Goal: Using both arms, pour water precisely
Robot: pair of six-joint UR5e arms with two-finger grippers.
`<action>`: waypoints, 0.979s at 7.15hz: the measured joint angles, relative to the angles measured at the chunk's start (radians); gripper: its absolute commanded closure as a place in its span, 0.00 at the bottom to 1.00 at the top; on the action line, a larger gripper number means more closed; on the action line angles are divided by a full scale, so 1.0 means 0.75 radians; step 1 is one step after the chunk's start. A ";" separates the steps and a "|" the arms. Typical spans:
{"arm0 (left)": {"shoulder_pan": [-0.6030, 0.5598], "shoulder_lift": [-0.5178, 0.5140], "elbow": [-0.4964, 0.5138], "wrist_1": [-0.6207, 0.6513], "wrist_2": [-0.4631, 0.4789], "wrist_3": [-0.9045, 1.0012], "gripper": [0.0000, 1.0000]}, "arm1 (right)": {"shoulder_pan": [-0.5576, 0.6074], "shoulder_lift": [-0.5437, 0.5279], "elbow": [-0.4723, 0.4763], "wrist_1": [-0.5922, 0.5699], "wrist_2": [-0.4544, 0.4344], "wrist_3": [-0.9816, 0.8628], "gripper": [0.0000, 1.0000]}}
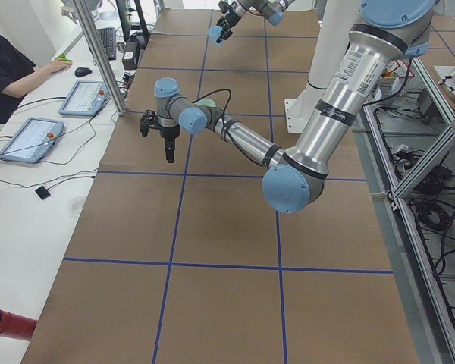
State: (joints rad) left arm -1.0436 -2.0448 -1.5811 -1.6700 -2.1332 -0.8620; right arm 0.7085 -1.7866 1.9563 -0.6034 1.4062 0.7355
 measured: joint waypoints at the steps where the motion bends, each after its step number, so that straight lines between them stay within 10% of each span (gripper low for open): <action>1: 0.001 0.000 0.001 0.000 0.000 0.000 0.00 | 0.002 -0.062 -0.154 0.251 -0.077 0.008 1.00; 3: 0.003 0.000 0.003 -0.001 -0.001 0.000 0.00 | 0.002 -0.090 -0.428 0.609 -0.171 0.011 1.00; 7: 0.005 -0.001 0.011 -0.001 -0.001 0.004 0.00 | -0.001 -0.091 -0.550 0.717 -0.181 0.011 1.00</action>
State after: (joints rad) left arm -1.0396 -2.0457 -1.5732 -1.6705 -2.1338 -0.8593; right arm 0.7079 -1.8549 1.5435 -0.0657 1.2708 0.7440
